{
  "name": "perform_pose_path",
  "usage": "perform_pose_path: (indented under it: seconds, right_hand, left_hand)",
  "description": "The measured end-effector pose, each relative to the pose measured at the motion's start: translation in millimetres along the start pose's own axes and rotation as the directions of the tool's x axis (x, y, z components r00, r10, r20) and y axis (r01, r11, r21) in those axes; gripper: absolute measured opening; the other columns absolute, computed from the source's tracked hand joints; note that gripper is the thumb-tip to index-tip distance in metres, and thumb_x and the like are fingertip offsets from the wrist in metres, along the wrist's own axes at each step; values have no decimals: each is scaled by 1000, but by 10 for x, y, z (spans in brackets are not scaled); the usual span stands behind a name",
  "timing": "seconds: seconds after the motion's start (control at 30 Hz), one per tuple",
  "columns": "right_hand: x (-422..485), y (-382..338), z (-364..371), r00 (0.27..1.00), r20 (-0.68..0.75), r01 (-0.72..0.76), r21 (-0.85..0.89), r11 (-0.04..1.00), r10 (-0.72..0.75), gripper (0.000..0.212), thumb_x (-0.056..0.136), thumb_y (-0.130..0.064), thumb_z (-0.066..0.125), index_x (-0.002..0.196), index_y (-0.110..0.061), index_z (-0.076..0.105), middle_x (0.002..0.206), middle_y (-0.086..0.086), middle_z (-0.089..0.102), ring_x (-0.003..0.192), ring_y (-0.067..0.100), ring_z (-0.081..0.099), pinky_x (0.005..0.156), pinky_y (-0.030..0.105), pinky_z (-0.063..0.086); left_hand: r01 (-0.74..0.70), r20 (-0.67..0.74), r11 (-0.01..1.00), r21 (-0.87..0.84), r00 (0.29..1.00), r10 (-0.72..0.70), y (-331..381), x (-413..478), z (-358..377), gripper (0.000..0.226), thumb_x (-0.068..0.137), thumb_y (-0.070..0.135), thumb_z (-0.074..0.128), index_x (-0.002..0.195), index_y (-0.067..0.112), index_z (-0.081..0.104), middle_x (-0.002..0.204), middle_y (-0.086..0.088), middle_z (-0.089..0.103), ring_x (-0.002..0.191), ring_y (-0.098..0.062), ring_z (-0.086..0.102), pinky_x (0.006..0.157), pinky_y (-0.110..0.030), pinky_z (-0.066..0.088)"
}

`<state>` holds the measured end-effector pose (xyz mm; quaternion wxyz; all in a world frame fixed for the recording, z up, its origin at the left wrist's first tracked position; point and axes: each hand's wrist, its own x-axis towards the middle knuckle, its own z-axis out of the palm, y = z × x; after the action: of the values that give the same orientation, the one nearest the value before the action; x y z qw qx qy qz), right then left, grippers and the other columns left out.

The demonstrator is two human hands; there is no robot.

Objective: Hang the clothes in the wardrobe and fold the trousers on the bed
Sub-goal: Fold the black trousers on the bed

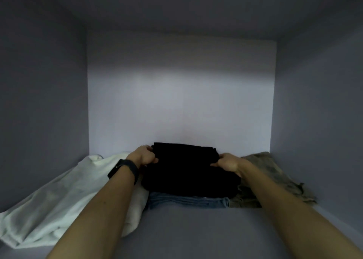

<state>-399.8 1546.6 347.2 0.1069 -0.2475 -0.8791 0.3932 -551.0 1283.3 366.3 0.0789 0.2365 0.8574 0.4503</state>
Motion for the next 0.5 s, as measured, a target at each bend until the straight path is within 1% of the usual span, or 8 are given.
perform_pose_path:
  seconds: [0.1, 0.17, 0.2, 0.27, 0.3, 0.37, 0.43, 0.5]
  right_hand:
    - [39, 54, -35, 999, -14, 42, 68, 997, -41, 64, 96, -28, 68, 149, -4, 42, 140, 13, 57, 98, 18, 63, 88, 23, 51]
    - [14, 57, 15, 998, -50, 45, -94, 995, -50, 63, 97, -31, 66, 148, -3, 42, 142, 14, 56, 109, 24, 61, 95, 26, 47]
    - [-22, 24, 25, 992, -102, 51, -223, 973, -75, 63, 98, -34, 64, 149, -4, 42, 143, 15, 55, 116, 27, 60, 96, 26, 46]
    - [-99, -70, 21, 957, -225, 70, -426, 902, -181, 63, 99, -38, 58, 151, -10, 38, 147, 14, 50, 126, 31, 53, 99, 29, 44]
    - [-134, -134, 21, 933, -276, 74, -479, 875, -230, 61, 100, -41, 55, 151, -13, 37, 149, 14, 47, 130, 33, 49, 103, 34, 44]
    - [-161, -281, 91, 906, -305, 95, -527, 844, -293, 59, 101, -48, 45, 151, -18, 38, 157, 10, 37, 139, 34, 36, 111, 42, 38]
    - [-142, -459, 257, 912, -227, 145, -601, 786, -342, 63, 100, -56, 35, 156, -28, 30, 168, 4, 13, 153, 31, 9, 120, 50, 19]
    - [-99, -578, 461, 925, -125, 195, -652, 733, -358, 63, 100, -62, 25, 159, -41, 14, 169, -2, -13, 153, 27, -18, 121, 55, -5]
  left_hand:
    - [5, -56, 995, -95, 998, -11, -12, 61, 8, 47, 94, 0, 64, 139, 1, 49, 128, -22, 61, 116, -37, 62, 96, -45, 54]
    - [40, -38, 994, 101, 999, -36, 11, 35, 42, 37, 95, 5, 61, 131, 0, 56, 117, -17, 64, 101, -32, 64, 72, -35, 55]
    - [42, -48, 973, 228, 998, -32, 41, 6, 48, 36, 95, 10, 60, 130, -1, 57, 117, -17, 63, 100, -32, 62, 70, -32, 52]
    - [19, -126, 884, 466, 991, 45, 150, -23, 79, 48, 95, 22, 57, 139, 7, 50, 136, -17, 53, 121, -35, 53, 93, -37, 50]
    - [-7, -170, 848, 529, 979, 114, 215, -39, 102, 54, 95, 27, 56, 145, 14, 44, 145, -17, 44, 132, -37, 44, 105, -41, 44]
    - [-114, -168, 805, 583, 952, 256, 338, -82, 215, 61, 96, 38, 54, 153, 24, 36, 155, -12, 34, 144, -34, 29, 116, -46, 32]
    - [-208, -67, 722, 660, 941, 332, 400, -94, 399, 66, 99, 53, 46, 157, 31, 27, 165, -4, 20, 153, -26, 11, 122, -50, 15]
    - [-208, -12, 670, 713, 951, 308, 328, -70, 583, 66, 101, 61, 31, 160, 37, 13, 169, 3, 1, 155, -21, -9, 122, -52, -3]
